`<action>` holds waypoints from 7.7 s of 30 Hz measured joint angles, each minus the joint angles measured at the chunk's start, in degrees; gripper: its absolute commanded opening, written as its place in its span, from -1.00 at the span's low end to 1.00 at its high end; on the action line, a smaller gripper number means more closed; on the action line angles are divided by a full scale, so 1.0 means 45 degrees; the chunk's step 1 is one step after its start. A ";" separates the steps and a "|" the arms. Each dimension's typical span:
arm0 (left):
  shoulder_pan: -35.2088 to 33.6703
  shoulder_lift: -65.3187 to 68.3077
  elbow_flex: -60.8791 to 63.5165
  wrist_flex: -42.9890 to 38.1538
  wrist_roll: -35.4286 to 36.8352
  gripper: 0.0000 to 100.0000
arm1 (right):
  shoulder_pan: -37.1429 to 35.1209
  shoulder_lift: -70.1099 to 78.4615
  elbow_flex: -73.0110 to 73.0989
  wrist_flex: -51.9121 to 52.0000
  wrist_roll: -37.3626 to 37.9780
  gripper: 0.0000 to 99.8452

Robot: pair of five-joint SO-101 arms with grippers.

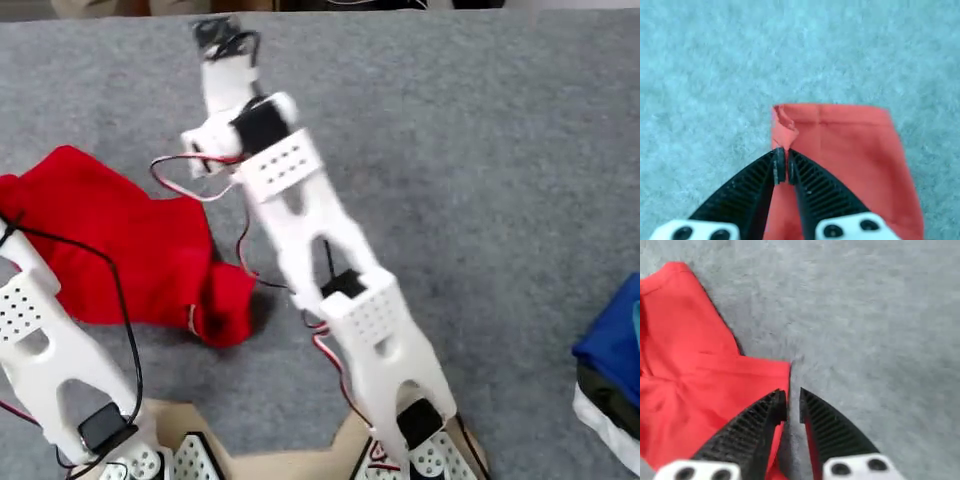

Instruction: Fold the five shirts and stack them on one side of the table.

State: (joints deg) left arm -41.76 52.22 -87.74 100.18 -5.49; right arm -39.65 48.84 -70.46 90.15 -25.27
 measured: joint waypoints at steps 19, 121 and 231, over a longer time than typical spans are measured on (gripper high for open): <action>-0.1016 0.0000 0.3536 0.0000 0.0000 -0.96 | -0.1250 0.5001 0.0059 -0.4962 -0.0996 -0.64; 0.5470 -2.4479 1.3499 0.0000 0.2227 -0.96 | 0.5607 -1.3578 -0.4982 0.0352 0.0156 -0.99; 0.5939 -2.2818 2.7722 -0.7326 0.0371 -0.96 | 0.4317 -0.4396 0.9651 -0.0137 0.0020 -0.99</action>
State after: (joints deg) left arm -15.03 -50.46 37.01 67.21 -3.82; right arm -20.22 29.05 -27.03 89.54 -25.19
